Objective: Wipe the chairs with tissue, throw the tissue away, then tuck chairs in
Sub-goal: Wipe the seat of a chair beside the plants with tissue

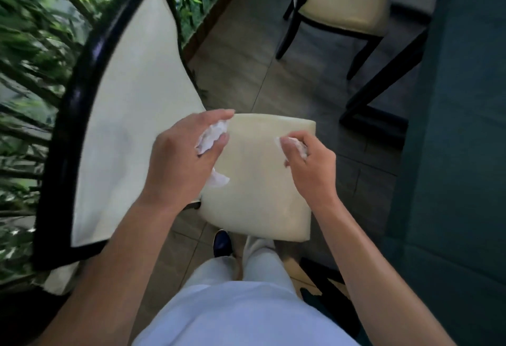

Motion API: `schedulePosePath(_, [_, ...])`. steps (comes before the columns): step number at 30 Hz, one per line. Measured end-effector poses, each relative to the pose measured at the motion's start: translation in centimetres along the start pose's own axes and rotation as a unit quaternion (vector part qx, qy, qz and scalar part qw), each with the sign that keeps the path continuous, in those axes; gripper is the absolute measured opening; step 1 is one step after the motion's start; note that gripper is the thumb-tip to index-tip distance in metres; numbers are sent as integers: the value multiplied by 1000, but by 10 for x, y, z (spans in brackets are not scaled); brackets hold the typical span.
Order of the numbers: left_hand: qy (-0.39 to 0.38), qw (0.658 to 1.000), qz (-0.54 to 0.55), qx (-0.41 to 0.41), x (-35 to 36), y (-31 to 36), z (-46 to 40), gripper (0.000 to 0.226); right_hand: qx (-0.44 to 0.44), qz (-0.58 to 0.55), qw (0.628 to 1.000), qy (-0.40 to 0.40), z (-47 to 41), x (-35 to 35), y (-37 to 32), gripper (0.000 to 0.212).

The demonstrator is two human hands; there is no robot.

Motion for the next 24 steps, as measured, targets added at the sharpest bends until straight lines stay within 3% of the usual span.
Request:
schedulePosePath(4, [49,997,53,-9,-53,19,30,21,-34,1,996,84,47,-8,-32,45])
schedulePosePath(6, [87,994,61,-21,-73,20,43,21,-49,-8,994,97,65,-11,-49,48])
schedulePosePath(11, [120,985,121,-15,-106,24,74,52,-102,-8,992,70,99,-24,-91,29])
schedulePosePath(13, [127,982,137,-14,-114,26,85,50,-137,6,990,35,110,-29,-105,15])
schedulePosePath(19, [164,969,178,-38,-126,42,116,56,-175,15,984,-16,142,-46,-124,11])
schedulePosePath(24, [128,983,124,-52,-144,41,128,38,-187,-6,982,-5,159,-49,-137,12])
Point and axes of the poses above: each hand's wrist, its own z-axis away from the middle knuckle, its own x-axis out of the palm, y = z × x, the point moved 5 cm from there along -z, towards the middle knuckle, and after that the axes turned 3 degrees about x, right-handed, at the moved point
